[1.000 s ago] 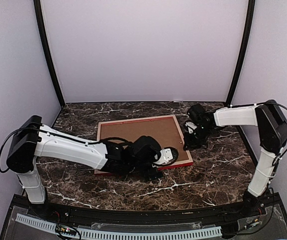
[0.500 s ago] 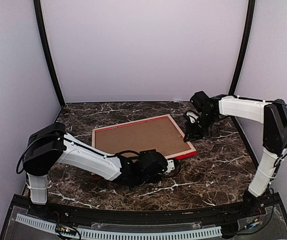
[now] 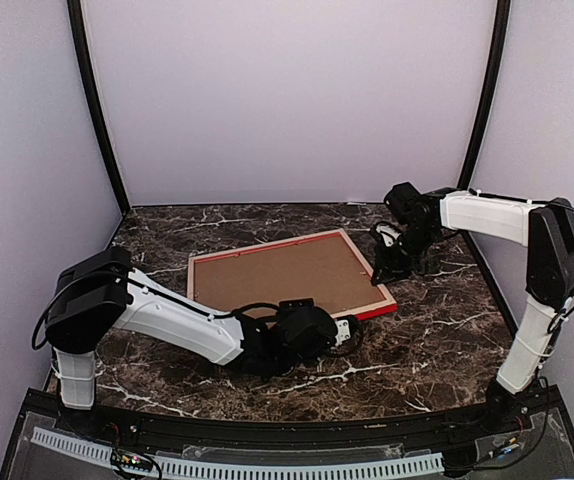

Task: Put the photo into the frame
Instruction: Pass from the right arm to the left

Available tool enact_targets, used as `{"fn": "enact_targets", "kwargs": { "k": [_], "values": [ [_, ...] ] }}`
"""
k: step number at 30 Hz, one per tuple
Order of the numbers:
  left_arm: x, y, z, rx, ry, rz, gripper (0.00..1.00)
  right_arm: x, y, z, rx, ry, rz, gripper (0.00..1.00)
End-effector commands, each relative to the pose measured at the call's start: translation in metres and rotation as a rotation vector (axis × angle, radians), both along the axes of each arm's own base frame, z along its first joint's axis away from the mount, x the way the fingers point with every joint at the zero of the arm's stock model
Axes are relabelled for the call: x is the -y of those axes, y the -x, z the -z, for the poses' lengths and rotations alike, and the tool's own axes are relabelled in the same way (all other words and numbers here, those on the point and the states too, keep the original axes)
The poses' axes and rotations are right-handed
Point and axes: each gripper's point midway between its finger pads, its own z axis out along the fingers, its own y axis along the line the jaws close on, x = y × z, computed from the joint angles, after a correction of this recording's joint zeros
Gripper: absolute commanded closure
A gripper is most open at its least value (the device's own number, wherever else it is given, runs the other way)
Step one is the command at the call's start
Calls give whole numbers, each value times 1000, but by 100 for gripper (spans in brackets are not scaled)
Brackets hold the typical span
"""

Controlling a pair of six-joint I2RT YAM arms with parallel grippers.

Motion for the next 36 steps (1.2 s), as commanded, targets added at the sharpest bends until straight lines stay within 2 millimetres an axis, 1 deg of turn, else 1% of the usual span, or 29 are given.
{"fn": "enact_targets", "kwargs": {
  "k": [1, 3, 6, 9, 11, 12, 13, 15, 16, 17, 18, 20, 21, 22, 23, 24, 25, 28, 30, 32, 34, 36],
  "values": [
    [-1, -2, -29, 7, 62, -10, 20, -19, -2, -24, 28, -119, -52, 100],
    [-1, -1, -29, 2, 61, -9, 21, -17, -3, -23, 27, -116, -48, 100],
    [-2, -1, -29, 4, 61, -12, 27, -16, -3, -20, 22, -112, -47, 100],
    [-1, 0, -31, -6, 71, -4, 31, -15, -4, -17, 18, -113, -45, 100],
    [0, 2, -33, -17, 84, 4, 38, -15, -4, -14, 13, -113, -45, 100],
    [-1, 3, -33, -22, 88, 6, 43, -15, -3, -14, 13, -114, -45, 100],
    [0, 4, -33, -27, 91, 11, 47, -15, -4, -13, 13, -114, -44, 100],
    [0, 5, -34, -34, 95, 12, 59, -15, -3, -11, 11, -110, -43, 100],
    [0, 5, -34, -38, 98, 14, 61, -14, -3, -10, 9, -109, -43, 100],
    [0, 6, -34, -41, 97, 16, 66, -14, -3, -9, 8, -110, -41, 100],
    [0, 6, -34, -44, 99, 17, 69, -15, -3, -8, 6, -113, -42, 100],
    [1, 7, -34, -48, 100, 20, 77, -15, -1, -6, -1, -118, -41, 100],
    [0, 6, -33, -50, 97, 19, 83, -15, -1, -5, -4, -117, -41, 100],
    [1, 7, -34, -51, 98, 20, 87, -15, 0, -5, -6, -118, -40, 100],
    [0, 7, -34, -52, 92, 18, 94, -15, 1, -4, -9, -118, -40, 100],
    [0, 6, -36, -48, 93, 15, 97, -14, 1, -4, -12, -118, -40, 100],
    [-2, 6, -37, -45, 85, 13, 100, -14, 2, -4, -14, -119, -40, 94],
    [-4, 4, -47, -26, 80, 7, 100, -13, 0, -12, 1, -134, -37, 76],
    [-6, 3, -56, -8, 76, 5, 100, -13, -3, -21, 18, -150, -34, 67],
    [-7, 2, -67, 10, 70, 6, 100, -12, -7, -34, 39, -168, -31, 61],
    [-8, 1, -81, 30, 64, 8, 100, -13, -13, -51, 69, -191, -29, 57],
    [-9, -1, -97, 52, 71, 9, 100, -11, -19, -72, 107, -211, -24, 48]
  ]
}}
